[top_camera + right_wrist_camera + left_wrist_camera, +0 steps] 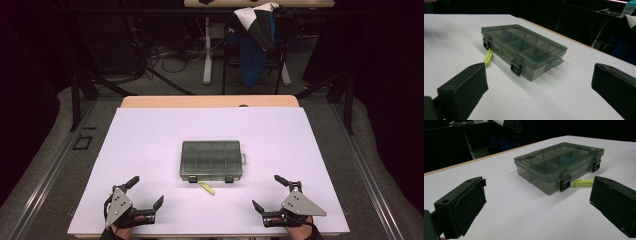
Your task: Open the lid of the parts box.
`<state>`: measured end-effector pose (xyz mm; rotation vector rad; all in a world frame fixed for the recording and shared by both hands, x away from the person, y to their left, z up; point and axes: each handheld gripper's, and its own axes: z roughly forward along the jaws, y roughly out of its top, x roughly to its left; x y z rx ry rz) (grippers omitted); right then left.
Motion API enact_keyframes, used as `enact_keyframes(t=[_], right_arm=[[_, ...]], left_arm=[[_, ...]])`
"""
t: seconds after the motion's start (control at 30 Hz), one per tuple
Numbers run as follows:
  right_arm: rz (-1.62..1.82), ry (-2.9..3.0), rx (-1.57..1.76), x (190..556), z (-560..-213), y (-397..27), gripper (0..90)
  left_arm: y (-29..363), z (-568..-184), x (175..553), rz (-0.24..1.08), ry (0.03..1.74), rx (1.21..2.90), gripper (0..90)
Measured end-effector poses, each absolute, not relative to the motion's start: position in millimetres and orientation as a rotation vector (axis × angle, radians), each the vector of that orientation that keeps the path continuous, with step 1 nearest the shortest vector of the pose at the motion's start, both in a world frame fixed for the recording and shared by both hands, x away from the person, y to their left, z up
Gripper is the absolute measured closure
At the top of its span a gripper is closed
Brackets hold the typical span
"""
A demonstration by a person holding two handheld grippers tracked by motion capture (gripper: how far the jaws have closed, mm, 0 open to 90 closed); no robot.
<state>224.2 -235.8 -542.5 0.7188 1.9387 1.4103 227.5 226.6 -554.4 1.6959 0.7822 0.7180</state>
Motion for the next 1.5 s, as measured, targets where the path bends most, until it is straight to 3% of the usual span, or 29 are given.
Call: enact_keyframes(t=[0.67,1.5], right_arm=[[1.362,1.996,0.730,236.7,-544.2,-229.2,0.0],[1.387,2.078,0.786,279.4,-545.0,-214.5,0.0]], left_arm=[[218.0,-552.2,237.0,0.688,0.750,1.716,0.0],[201.7,-553.0,271.5,0.663,0.738,1.752,0.0]])
